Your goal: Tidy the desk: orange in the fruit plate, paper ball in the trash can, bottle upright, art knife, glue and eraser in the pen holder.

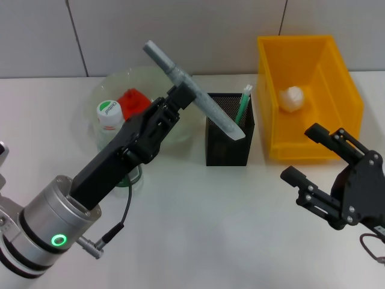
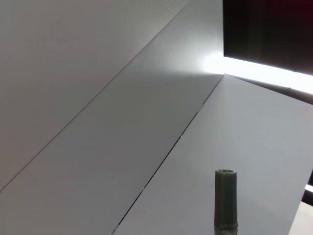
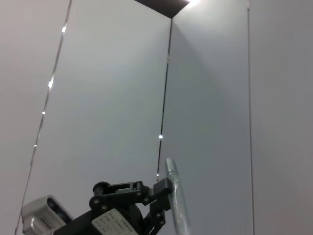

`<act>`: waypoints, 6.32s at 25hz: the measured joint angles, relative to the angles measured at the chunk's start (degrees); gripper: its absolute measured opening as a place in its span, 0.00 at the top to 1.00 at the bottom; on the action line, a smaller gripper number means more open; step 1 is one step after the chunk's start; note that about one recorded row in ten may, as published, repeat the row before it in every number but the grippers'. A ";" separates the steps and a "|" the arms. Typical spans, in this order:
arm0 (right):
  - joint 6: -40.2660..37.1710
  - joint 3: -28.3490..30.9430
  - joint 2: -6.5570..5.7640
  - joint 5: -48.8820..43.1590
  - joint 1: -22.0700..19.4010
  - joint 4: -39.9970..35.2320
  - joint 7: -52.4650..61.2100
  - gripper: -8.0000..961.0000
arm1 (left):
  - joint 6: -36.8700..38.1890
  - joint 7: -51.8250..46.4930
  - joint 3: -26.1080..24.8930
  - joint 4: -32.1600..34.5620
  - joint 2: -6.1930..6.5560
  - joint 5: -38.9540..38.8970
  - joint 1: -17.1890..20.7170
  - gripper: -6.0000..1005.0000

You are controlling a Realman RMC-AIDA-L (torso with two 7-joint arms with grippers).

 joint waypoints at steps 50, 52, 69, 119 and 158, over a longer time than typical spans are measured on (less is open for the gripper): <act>11.80 -0.11 0.50 0.34 2.49 11.24 -9.05 0.22 | -12.21 -8.84 4.85 1.61 0.00 -5.16 1.24 0.88; 11.84 -0.03 0.50 0.35 2.73 11.55 -9.05 0.22 | -12.28 -8.84 4.91 1.62 0.00 -5.20 1.28 0.88; 13.24 -0.06 0.48 0.35 4.13 12.63 -9.05 0.22 | -14.39 -9.17 5.56 1.63 0.00 -5.44 1.20 0.88; 15.18 2.15 0.57 0.35 9.37 15.91 -8.96 0.68 | -14.64 -10.46 7.04 2.86 0.00 -5.95 0.72 0.88; 13.96 2.76 0.58 0.34 8.55 15.88 -8.97 0.84 | -14.17 -8.43 7.23 2.82 0.00 -5.95 0.87 0.26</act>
